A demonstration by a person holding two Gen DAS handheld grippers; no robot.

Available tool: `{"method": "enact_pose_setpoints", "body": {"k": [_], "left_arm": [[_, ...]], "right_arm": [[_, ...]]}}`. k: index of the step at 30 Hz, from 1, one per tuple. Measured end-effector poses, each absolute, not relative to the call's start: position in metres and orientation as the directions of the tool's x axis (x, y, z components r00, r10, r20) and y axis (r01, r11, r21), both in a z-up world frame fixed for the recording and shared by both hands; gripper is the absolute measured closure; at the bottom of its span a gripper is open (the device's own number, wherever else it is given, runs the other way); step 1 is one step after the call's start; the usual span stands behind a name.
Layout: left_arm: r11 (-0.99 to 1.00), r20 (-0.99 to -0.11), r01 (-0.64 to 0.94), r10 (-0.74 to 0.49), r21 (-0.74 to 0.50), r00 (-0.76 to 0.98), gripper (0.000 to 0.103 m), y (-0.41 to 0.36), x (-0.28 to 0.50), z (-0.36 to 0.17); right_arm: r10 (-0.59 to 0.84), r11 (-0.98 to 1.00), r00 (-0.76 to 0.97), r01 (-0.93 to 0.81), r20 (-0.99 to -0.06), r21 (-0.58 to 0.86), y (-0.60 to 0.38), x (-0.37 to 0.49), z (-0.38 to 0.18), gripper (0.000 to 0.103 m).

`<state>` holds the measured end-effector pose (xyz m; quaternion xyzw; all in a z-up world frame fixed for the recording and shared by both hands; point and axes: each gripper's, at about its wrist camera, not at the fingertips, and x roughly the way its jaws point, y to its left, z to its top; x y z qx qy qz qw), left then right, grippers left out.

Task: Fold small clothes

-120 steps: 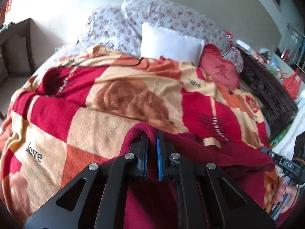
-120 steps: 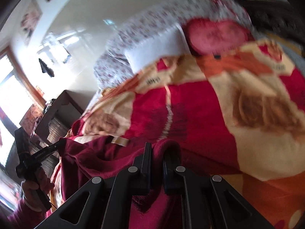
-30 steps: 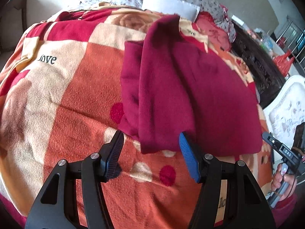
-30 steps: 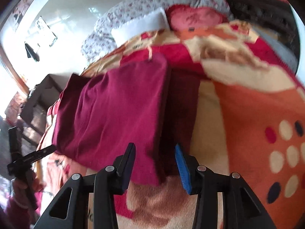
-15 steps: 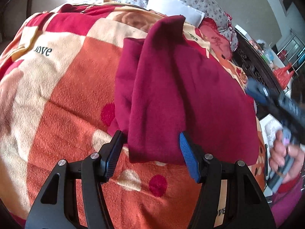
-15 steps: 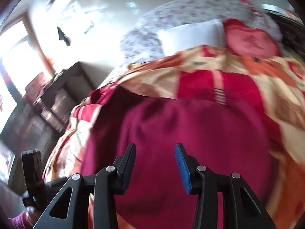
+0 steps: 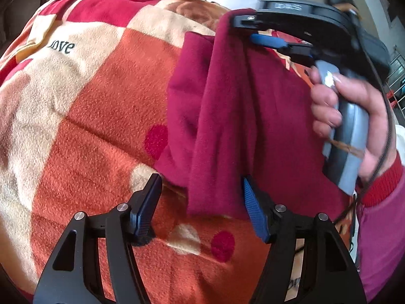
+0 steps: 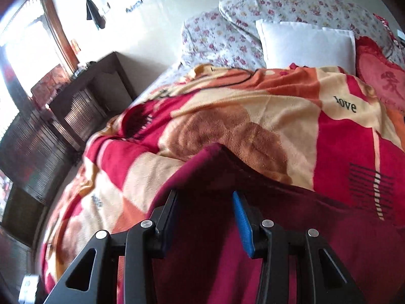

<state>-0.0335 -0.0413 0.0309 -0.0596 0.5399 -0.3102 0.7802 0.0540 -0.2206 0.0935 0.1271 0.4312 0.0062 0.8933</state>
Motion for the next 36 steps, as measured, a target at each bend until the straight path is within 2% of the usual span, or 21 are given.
{"method": "enact_pose_setpoints", "body": {"k": [4,6,16,19,21,25,31,36], "left_arm": [[0.802,-0.804,0.428,-0.545,-0.417,0.239,0.036,-0.045,-0.034,0.031],[0.801,-0.803,0.426,-0.547,-0.421,0.237,0.035,-0.045,-0.032,0.03],[0.801,-0.801,0.422,-0.55,-0.424,0.238,0.034,-0.041,-0.036,0.027],[0.801,-0.798,0.42,-0.552,-0.427,0.242,0.034,-0.036,-0.039,0.031],[0.795,-0.791,0.418,-0.563,-0.44,0.24,0.034,-0.03,-0.041,0.034],[0.78,-0.755,0.409,-0.599,-0.474,0.266,0.034,-0.012,-0.04,0.038],[0.774,-0.748,0.385,-0.612,-0.502,0.256,0.03,0.006,-0.039,0.034],[0.769,-0.741,0.394,-0.619,-0.503,0.262,0.025,0.009,-0.032,0.03]], "right_arm": [[0.105,0.973,0.551,0.116,-0.828,0.2,-0.219,0.072,0.067,0.062],[0.096,0.974,0.558,0.119,-0.824,0.195,-0.219,0.072,0.066,0.062],[0.123,0.968,0.554,0.114,-0.823,0.222,-0.219,0.05,0.097,0.061],[0.144,0.964,0.553,0.108,-0.821,0.242,-0.219,0.039,0.106,0.05],[0.164,0.959,0.55,0.104,-0.819,0.263,-0.216,0.034,0.109,0.037],[0.186,0.962,0.519,0.078,-0.834,0.263,-0.202,0.038,0.11,0.036],[0.151,0.978,0.464,0.056,-0.873,0.199,-0.167,0.062,0.096,0.035],[0.005,1.0,0.402,0.013,-0.916,0.011,-0.136,0.079,0.073,0.026]]}}
